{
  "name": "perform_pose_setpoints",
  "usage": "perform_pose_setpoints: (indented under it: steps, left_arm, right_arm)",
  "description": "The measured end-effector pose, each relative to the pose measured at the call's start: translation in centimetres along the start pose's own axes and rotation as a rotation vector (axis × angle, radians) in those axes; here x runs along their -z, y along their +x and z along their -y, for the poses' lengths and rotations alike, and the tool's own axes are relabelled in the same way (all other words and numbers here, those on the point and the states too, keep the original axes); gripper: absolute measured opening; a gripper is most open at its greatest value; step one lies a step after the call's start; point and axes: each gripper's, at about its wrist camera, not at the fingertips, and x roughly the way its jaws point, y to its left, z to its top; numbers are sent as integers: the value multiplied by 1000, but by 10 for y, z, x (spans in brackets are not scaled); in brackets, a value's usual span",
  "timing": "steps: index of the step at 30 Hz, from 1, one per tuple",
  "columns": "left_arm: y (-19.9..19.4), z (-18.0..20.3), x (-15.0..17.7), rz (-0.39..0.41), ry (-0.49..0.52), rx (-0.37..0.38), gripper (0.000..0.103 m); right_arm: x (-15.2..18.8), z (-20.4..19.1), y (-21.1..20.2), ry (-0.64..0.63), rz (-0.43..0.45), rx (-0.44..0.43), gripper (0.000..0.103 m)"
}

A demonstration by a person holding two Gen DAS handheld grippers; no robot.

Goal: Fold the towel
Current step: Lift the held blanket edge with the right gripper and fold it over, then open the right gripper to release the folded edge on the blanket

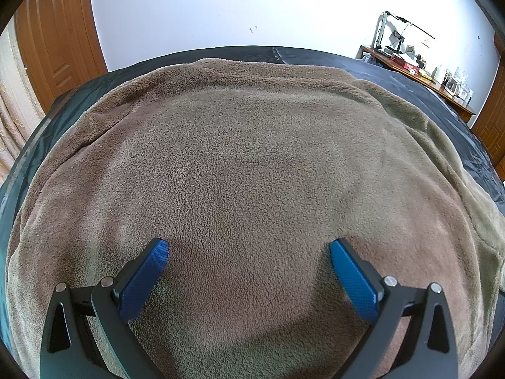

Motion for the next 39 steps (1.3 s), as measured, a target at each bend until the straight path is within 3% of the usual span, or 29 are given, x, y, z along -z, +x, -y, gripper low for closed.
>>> perform_pose_setpoints:
  steps: [4, 6, 8, 10, 14, 28, 31, 39]
  left_arm:
    - [0, -1, 0, 0, 1, 0, 102]
    - [0, 0, 0, 0, 0, 0, 102]
    - [0, 0, 0, 0, 0, 0, 102]
    - [1, 0, 0, 0, 0, 0, 102]
    - [1, -1, 0, 0, 1, 0, 102]
    - [0, -3, -1, 4, -9, 29, 102]
    - [-1, -3, -1, 5, -12, 37, 102]
    - [-14, -1, 0, 21, -7, 163, 102]
  right_arm:
    - [-6, -11, 15, -58, 28, 99, 83]
    - [-7, -18, 23, -98, 45, 164, 77]
    - [-8, -21, 29, -122, 69, 216, 49]
    - [-11, -19, 33, -118, 92, 231, 36]
    - [-15, -10, 31, -66, 124, 183, 19]
    - [-47, -10, -30, 34, 311, 119, 16]
    - [-51, -23, -31, 47, 310, 68, 16]
    - [-53, -131, -39, -140, 341, -143, 16]
